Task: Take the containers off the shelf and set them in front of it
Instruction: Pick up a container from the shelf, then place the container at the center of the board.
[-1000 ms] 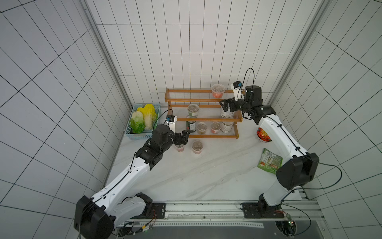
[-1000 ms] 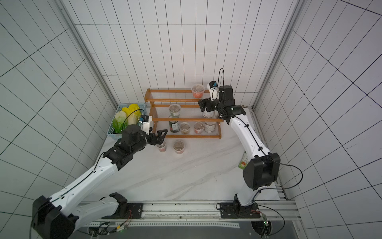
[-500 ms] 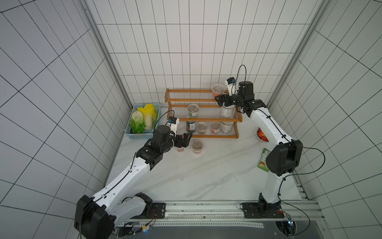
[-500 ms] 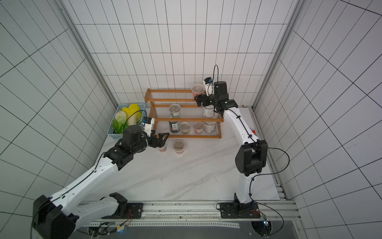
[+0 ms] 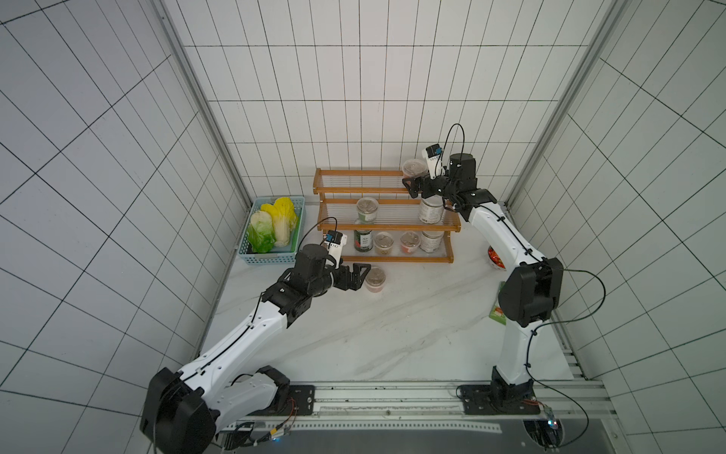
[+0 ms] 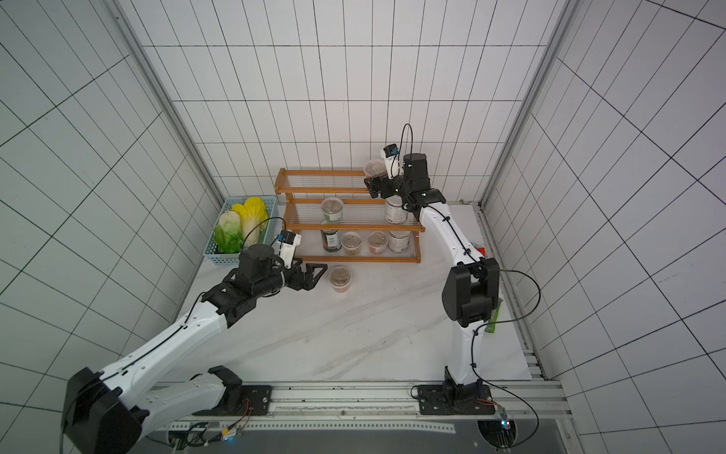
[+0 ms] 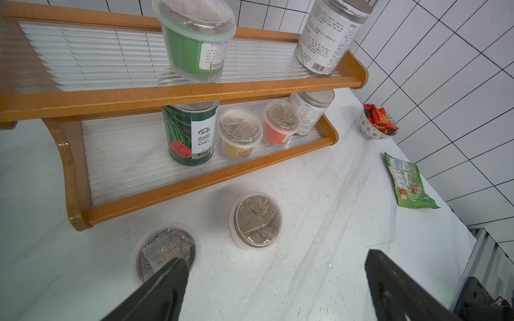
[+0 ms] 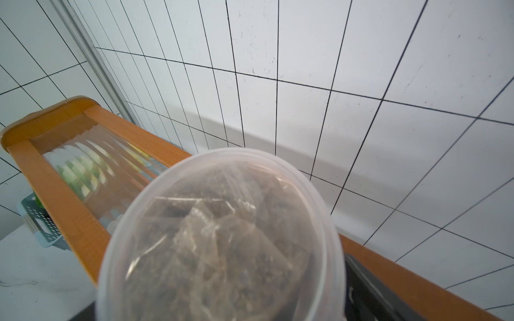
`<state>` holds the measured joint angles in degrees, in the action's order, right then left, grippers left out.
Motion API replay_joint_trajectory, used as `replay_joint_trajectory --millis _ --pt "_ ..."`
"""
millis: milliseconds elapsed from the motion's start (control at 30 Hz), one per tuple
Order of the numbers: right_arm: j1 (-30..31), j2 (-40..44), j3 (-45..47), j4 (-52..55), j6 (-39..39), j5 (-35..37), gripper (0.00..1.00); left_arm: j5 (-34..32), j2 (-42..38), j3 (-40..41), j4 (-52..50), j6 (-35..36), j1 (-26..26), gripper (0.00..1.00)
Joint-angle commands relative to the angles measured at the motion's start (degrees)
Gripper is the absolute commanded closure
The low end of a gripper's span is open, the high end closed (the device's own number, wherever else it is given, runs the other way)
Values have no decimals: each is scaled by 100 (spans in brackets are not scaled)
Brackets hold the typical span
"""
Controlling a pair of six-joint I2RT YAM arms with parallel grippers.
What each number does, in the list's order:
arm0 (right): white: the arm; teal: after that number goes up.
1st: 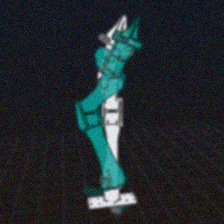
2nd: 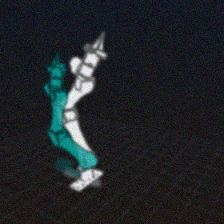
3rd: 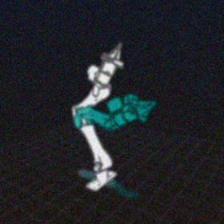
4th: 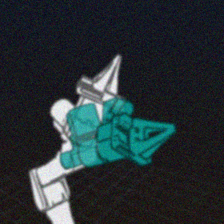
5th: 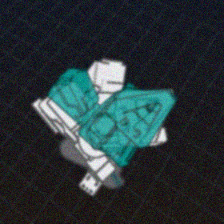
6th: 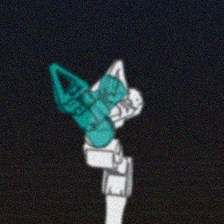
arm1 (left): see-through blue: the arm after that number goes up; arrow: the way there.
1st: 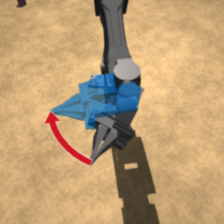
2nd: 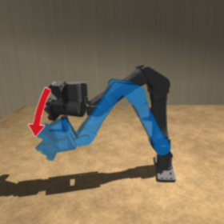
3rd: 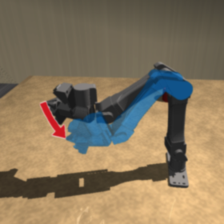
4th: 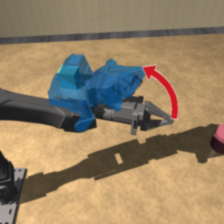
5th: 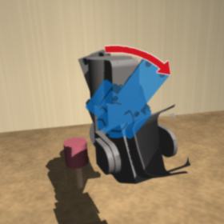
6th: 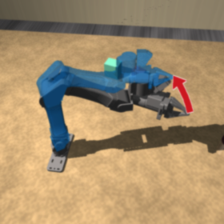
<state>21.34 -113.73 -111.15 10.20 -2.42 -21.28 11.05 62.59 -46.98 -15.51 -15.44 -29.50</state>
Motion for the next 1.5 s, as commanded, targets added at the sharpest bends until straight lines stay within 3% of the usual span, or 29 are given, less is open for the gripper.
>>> replay_joint_trajectory --millis 0,300,700,867,1133,1467 --pt "-10 -114 -199 -439 -68 -222 7 55 -28 59 39 0 -23 2" --pt "0 123 114 -863 -344 -479 25 36 -58 145 39 1 -74 2" --pt "117 1135 887 -1009 -783 -611 32 82 -45 156 30 -24 -96 2" --pt "332 2231 2156 -1358 -806 -541 32 107 -32 226 26 -47 -166 2" --pt "952 4053 4634 -1582 -754 250 33 -137 -23 381 -106 -102 -693 3" --pt "1231 5304 6934 -1947 -390 1095 34 -282 -92 435 -189 -136 -738 3"
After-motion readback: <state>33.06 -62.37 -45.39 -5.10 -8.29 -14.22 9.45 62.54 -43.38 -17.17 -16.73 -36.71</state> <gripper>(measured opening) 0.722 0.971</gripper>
